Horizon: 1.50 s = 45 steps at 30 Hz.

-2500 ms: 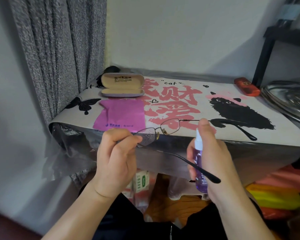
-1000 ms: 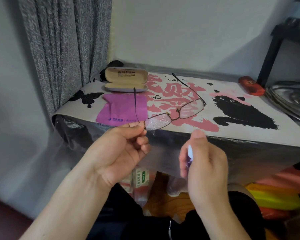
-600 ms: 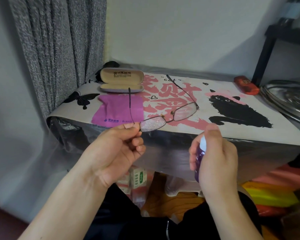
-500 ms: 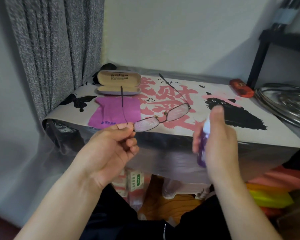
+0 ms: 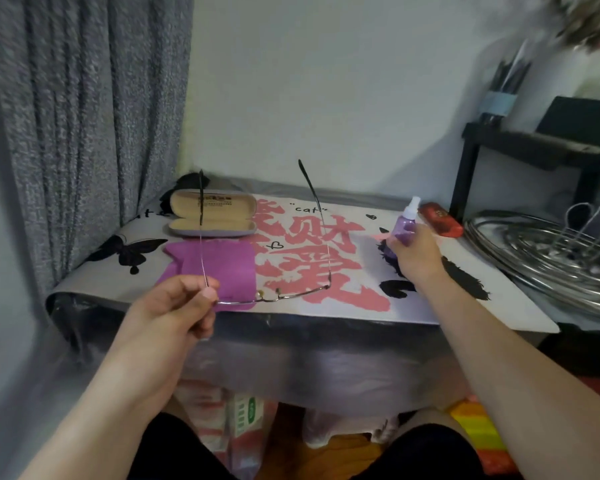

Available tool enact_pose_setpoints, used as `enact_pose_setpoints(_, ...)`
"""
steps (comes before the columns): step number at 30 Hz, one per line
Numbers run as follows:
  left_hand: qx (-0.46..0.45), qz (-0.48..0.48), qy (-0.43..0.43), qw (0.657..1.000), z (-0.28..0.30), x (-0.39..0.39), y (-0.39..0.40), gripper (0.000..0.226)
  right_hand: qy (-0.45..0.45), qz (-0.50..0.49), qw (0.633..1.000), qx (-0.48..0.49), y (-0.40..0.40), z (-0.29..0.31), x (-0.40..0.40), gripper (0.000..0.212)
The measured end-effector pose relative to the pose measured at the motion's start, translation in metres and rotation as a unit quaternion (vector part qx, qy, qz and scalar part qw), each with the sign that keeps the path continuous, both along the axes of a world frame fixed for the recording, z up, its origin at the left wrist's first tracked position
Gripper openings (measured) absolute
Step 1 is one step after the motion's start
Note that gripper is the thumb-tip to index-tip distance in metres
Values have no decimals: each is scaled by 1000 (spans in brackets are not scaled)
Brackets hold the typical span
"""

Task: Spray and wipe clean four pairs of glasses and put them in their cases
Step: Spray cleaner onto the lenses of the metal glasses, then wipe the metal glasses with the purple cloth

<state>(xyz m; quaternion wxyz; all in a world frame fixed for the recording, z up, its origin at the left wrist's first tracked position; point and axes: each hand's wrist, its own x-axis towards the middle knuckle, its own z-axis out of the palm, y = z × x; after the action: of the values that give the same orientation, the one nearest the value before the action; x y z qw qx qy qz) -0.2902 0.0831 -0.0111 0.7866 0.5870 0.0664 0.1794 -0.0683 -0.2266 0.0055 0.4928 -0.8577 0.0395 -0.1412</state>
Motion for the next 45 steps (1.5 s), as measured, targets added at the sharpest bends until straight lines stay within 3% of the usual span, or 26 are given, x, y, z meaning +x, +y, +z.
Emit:
enact_pose_setpoints(2,-10,2,-2,1000,-3,1,1,18,-14,-40,999,10,5,-1,-8,54)
enact_pose_setpoints(3,-16,9,-3,1000,-4,2,2,19,-50,-93,994,13,9,0,-15,51)
enact_pose_setpoints(5,-27,30,-11,999,-5,4,5,19,-161,-169,972,-1,23,3,-40,23)
enact_pose_setpoints(6,-33,42,-19,998,-5,5,6,20,-189,-139,972,-12,34,6,-52,10)
enact_pose_setpoints(8,-33,67,-37,997,-4,8,10,19,-154,22,987,-50,58,9,-72,7)
enact_pose_setpoints(11,16,115,-61,991,-4,10,22,20,-97,248,949,-171,97,12,-84,11)
enact_pose_setpoints(17,46,218,-85,971,1,8,71,30,-43,411,884,-220,153,15,-93,16)
enact_pose_setpoints(21,65,209,-82,972,0,3,90,29,-41,459,842,-282,181,9,-95,21)
enact_pose_setpoints(25,93,119,-73,986,-1,1,86,32,-30,474,841,-258,200,8,-84,21)
enact_pose_setpoints(28,109,85,-73,988,-1,1,75,36,-10,482,842,-243,204,6,-77,8)
enact_pose_setpoints(31,95,76,-75,990,-2,1,68,34,-12,473,853,-223,202,14,-76,17)
enact_pose_setpoints(33,88,77,-77,990,-4,4,63,30,-24,407,902,-143,194,28,-65,18)
enact_pose_setpoints(35,80,79,-81,990,-4,12,54,26,-30,307,951,10,181,48,-47,19)
enact_pose_setpoints(37,96,82,-86,988,1,31,41,24,-47,236,964,110,161,69,-28,20)
enact_pose_setpoints(42,231,65,-105,965,33,128,10,22,-68,198,977,47,123,89,19,22)
enact_pose_setpoints(45,263,80,-151,950,52,187,-6,26,-57,175,981,55,110,90,49,25)
